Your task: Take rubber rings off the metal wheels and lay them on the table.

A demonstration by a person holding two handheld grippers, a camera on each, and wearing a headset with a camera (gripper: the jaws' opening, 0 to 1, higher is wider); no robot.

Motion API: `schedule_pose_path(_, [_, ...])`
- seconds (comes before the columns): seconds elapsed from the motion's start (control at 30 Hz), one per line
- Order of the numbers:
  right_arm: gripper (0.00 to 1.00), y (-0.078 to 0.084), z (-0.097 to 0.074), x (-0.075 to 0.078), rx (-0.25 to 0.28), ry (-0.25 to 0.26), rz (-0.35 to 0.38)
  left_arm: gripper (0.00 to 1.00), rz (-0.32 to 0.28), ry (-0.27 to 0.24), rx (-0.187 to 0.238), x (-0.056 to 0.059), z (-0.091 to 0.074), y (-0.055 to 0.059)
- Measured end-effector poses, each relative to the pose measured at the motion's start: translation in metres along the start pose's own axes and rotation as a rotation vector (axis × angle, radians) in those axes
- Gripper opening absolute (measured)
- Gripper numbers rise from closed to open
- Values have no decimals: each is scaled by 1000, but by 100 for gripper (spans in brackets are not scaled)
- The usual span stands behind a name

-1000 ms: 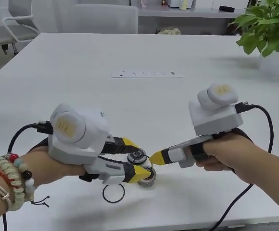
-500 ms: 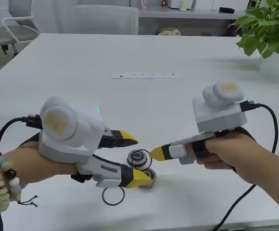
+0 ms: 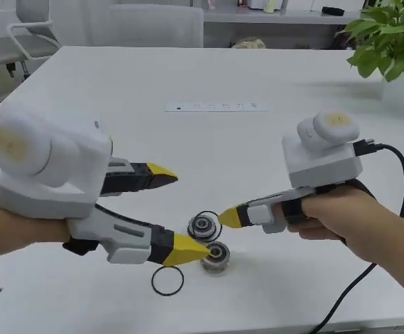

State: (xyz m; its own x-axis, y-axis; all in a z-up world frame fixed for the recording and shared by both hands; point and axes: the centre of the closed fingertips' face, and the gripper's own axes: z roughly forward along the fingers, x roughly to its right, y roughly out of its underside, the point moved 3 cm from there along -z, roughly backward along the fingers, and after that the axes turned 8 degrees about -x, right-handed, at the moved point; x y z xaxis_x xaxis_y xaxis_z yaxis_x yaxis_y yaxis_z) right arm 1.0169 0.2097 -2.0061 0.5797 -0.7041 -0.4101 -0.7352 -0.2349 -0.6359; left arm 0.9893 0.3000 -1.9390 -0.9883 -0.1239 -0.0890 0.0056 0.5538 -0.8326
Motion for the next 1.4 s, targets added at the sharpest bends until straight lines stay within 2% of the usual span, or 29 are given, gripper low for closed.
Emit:
schedule_pose_path(0.23, [0, -5, -2, -6, 19, -14, -12, 71, -4, -37, 1, 4, -24, 3])
schedule_pose_path(0.33, [0, -7, -2, -8, 26, -20, -14, 72, -18, -78, 7, 6, -38, 6])
schedule_pose_path(0.5, [0, -5, -1, -8, 18, -23, -15, 72, -55, -124, 11, 9, -49, 16])
schedule_pose_path(0.73, [0, -5, 0, -11, 14, -31, -20, 73, -98, -153, -31, 16, -54, 40])
schedule_pose_path(0.87, [0, -5, 1, -12, 15, -36, -18, 73, -132, -159, -33, 22, -54, 49])
schedule_pose_path(1.1, [0, -4, 1, -13, 14, -41, -18, 75, -165, -149, -41, 31, -48, 59])
schedule_pose_path(1.4, [0, -2, 1, -14, 11, -41, -20, 77, -196, -154, -59, 30, -45, 67])
